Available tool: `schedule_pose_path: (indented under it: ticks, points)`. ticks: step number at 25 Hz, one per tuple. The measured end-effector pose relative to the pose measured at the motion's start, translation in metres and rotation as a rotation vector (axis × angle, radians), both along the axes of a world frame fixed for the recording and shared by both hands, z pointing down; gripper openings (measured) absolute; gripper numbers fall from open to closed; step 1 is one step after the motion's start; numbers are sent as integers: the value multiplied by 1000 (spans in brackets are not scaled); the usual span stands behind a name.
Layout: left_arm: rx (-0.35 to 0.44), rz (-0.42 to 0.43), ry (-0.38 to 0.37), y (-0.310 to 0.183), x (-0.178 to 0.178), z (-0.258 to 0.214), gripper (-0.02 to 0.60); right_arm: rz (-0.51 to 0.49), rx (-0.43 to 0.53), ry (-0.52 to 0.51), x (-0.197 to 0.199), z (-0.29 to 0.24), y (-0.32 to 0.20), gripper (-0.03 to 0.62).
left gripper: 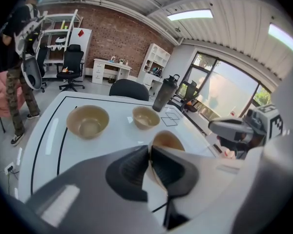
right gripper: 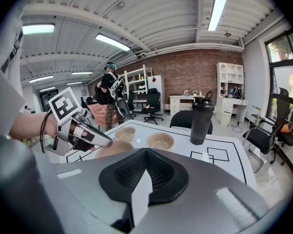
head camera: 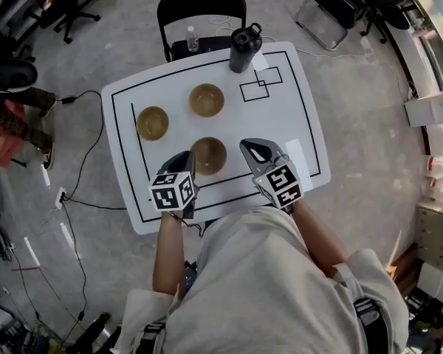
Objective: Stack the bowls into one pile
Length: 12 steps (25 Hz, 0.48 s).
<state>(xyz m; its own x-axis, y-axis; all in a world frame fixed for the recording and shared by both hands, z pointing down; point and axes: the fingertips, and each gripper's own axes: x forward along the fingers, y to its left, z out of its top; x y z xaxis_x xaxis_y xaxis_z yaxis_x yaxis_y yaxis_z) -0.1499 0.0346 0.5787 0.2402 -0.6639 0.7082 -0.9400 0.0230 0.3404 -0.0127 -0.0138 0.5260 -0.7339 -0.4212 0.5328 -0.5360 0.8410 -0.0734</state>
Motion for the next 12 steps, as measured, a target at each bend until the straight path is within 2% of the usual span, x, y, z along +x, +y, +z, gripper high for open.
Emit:
schedule_pose_path:
  ticks: [12]
  points:
    - [53, -77, 18, -38, -8, -29, 25, 27, 4, -15, 14, -11, -29, 0]
